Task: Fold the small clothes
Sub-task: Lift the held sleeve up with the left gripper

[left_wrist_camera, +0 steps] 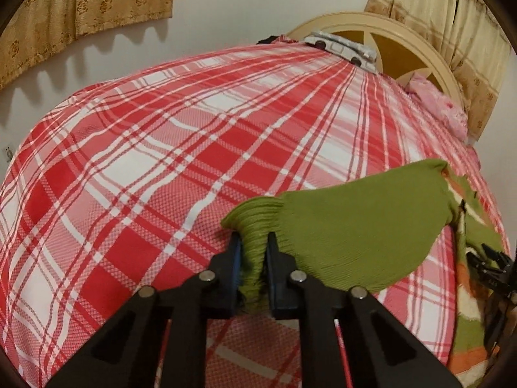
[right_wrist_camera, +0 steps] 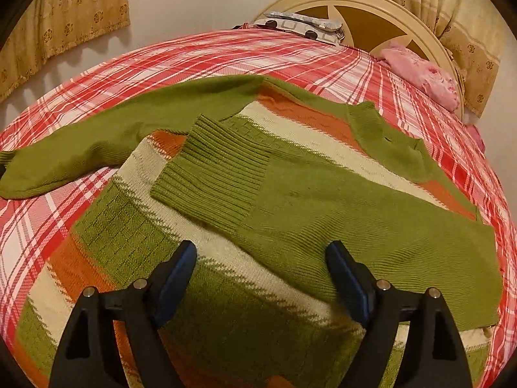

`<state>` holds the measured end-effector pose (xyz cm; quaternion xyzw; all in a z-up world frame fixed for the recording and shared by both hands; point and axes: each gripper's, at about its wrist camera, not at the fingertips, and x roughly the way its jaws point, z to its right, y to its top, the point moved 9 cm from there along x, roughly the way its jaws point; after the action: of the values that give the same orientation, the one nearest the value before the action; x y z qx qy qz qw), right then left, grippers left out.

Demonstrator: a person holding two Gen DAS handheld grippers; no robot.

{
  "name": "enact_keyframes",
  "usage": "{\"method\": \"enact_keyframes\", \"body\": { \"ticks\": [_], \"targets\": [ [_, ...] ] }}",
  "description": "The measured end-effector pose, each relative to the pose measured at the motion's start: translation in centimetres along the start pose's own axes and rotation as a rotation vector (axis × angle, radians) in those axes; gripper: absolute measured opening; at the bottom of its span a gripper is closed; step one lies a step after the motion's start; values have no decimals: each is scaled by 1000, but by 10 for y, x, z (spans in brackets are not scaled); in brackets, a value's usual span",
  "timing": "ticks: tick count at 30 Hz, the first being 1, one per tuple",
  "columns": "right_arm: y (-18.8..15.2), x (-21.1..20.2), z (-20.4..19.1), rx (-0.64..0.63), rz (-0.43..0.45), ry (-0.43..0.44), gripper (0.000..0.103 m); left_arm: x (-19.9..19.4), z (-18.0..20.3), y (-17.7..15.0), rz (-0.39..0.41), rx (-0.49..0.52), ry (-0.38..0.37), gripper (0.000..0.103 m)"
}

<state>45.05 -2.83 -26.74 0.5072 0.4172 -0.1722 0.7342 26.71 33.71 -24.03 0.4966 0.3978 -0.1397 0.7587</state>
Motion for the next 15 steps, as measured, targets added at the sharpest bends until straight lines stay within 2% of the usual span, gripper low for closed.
{"method": "enact_keyframes", "body": {
  "ticks": [9,15],
  "targets": [
    [1,-1,1,5,-7,7,84,-30,31,30,72,0,-97,12],
    [4,-27,17,120,25,70,84,-56,75,64,135,62,-164,12]
  ]
}}
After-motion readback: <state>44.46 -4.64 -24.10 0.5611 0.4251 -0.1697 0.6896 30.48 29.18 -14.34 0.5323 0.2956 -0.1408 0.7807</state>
